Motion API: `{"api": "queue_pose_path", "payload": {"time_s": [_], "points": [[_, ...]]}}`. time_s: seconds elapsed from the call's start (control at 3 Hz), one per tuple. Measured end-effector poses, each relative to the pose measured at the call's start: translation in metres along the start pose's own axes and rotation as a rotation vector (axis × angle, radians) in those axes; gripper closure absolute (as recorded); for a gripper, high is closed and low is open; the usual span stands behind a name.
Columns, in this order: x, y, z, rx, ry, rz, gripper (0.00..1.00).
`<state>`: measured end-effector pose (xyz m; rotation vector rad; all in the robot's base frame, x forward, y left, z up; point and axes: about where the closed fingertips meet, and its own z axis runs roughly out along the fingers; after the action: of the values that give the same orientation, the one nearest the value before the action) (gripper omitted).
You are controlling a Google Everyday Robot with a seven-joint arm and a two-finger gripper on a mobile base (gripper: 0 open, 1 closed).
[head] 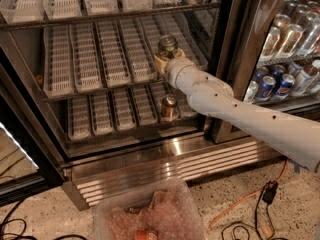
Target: Pick green can from middle shelf of fridge
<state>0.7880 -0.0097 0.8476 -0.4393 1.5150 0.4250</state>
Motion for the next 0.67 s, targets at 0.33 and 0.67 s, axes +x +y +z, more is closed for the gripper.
{"api": "queue_pose_path", "payload": {"time_s": [0.33, 0.67], "points": [[-0.0021, 0.0001, -0.0011, -0.004, -0.005, -0.001, 1.0], [-0.0027, -0.0022, -0.0074, -0.007, -0.006, 0.014, 1.0]]}}
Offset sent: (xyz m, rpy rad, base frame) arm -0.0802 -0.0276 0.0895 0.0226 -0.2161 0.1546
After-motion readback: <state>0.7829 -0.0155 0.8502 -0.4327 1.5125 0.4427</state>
